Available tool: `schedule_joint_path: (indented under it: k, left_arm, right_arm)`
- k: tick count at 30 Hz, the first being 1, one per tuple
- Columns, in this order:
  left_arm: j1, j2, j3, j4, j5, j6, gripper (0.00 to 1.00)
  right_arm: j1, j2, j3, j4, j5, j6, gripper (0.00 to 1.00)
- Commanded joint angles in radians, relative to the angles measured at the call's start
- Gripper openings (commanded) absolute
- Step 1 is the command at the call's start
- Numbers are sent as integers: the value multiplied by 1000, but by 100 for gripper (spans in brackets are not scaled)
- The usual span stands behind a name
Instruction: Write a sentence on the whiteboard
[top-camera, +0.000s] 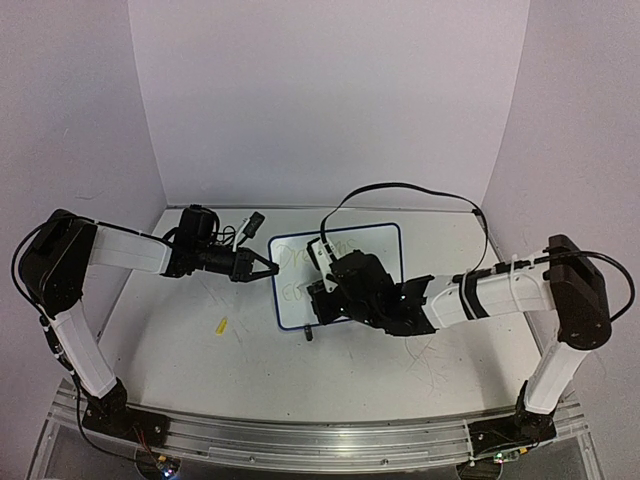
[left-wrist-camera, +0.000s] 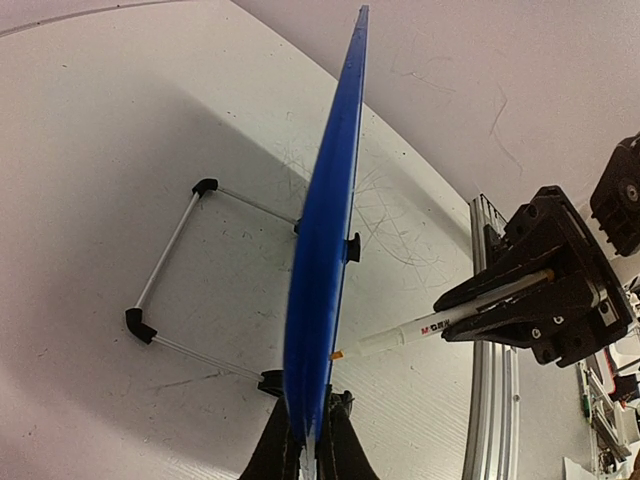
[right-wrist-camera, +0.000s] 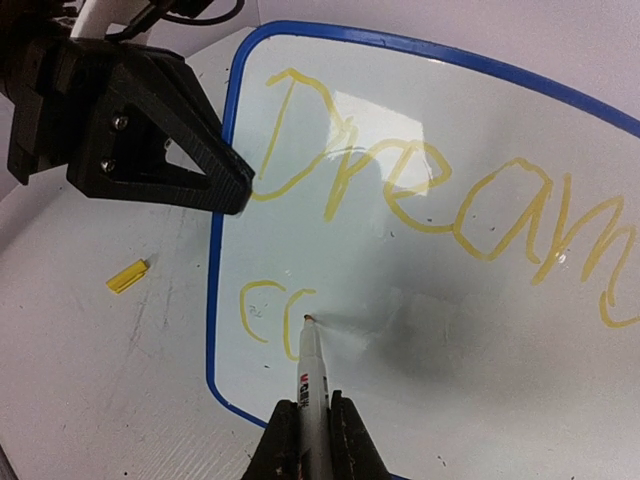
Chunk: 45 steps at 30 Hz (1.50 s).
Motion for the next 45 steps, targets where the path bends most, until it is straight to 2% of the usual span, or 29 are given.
schedule_joint_path:
  k: [1,13,19,40,45]
  left_arm:
    - [-6,-6,39,-34,-41,44,0]
    - [-7,-1,42,-37,-37,45,0]
    - [-7,-3,42,-39,-38,48,0]
    - [-13,4,56,-75,-45,68,0]
    - [-13,4,56,-76,-45,68,0]
  right_arm:
    - [-29,34,44,23,37,-15,0]
    - [-26,7,29,11,-38,-29,0]
    - [-33,-127,-45,44,-20,-27,0]
    - [-36,-28,3,24,-37,-48,0]
    - [-36,-22,8,11,-2,-41,0]
